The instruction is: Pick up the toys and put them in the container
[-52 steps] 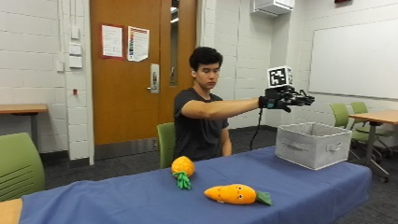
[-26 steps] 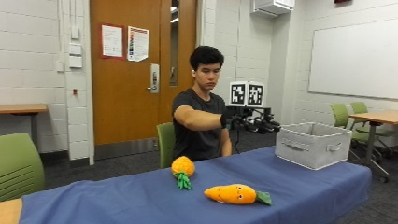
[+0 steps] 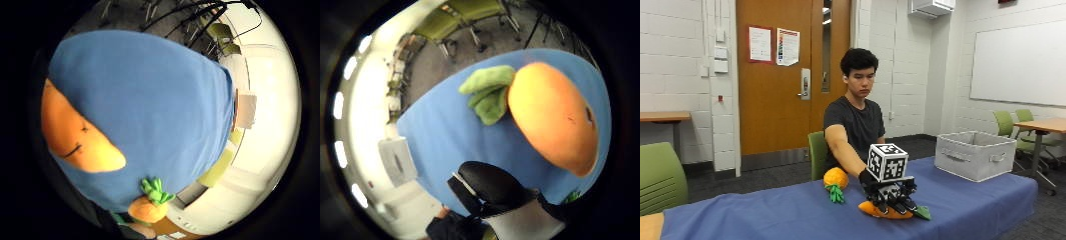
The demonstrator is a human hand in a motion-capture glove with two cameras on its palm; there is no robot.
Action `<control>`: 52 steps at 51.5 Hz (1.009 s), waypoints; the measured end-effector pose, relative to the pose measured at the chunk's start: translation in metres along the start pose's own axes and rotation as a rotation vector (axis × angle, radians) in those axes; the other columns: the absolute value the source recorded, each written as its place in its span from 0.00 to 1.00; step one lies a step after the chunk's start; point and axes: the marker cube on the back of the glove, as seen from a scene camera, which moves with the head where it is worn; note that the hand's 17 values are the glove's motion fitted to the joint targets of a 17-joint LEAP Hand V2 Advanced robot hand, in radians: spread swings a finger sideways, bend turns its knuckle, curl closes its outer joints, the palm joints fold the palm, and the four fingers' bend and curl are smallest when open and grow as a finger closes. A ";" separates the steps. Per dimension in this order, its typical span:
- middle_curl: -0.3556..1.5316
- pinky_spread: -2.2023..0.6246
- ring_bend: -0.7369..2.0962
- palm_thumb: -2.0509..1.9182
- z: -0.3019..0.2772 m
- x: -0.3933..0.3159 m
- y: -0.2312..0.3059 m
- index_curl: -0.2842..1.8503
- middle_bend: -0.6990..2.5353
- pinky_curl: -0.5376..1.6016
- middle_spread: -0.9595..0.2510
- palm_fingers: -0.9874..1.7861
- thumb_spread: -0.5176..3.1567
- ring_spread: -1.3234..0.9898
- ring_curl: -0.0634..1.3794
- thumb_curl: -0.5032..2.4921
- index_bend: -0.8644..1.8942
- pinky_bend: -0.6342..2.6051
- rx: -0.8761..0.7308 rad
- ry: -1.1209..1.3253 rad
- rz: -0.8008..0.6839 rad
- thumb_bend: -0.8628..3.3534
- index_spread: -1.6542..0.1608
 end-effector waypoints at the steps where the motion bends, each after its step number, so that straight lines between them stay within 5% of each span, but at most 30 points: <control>1: 0.33 0.76 0.31 0.49 0.004 0.001 -0.001 0.30 0.25 0.41 0.66 0.28 0.38 0.44 0.20 0.24 0.37 0.40 -0.006 0.002 0.000 0.18 0.76; 14: 0.31 0.76 0.31 0.49 0.031 0.002 -0.006 0.29 0.25 0.41 0.67 0.27 0.38 0.44 0.19 0.24 0.36 0.41 -0.045 -0.043 0.018 0.19 0.77; 25: 0.31 0.73 0.33 0.55 0.021 -0.001 -0.004 0.34 0.26 0.41 0.66 0.37 0.45 0.42 0.19 0.25 0.47 0.39 0.019 -0.121 0.016 0.22 0.74; 37: 0.33 0.69 0.41 0.62 0.005 0.000 0.008 0.37 0.28 0.39 0.67 0.59 0.51 0.39 0.23 0.28 0.55 0.37 0.091 -0.151 -0.006 0.25 0.73; 45: 0.36 0.65 0.53 0.64 -0.014 0.003 0.020 0.34 0.34 0.41 0.59 0.79 0.50 0.37 0.29 0.30 0.44 0.40 0.089 -0.122 -0.004 0.26 0.74; 52: 0.43 0.62 0.60 0.66 -0.026 0.003 0.029 0.35 0.43 0.42 0.52 0.85 0.44 0.38 0.36 0.33 0.40 0.40 0.050 -0.101 0.013 0.25 0.73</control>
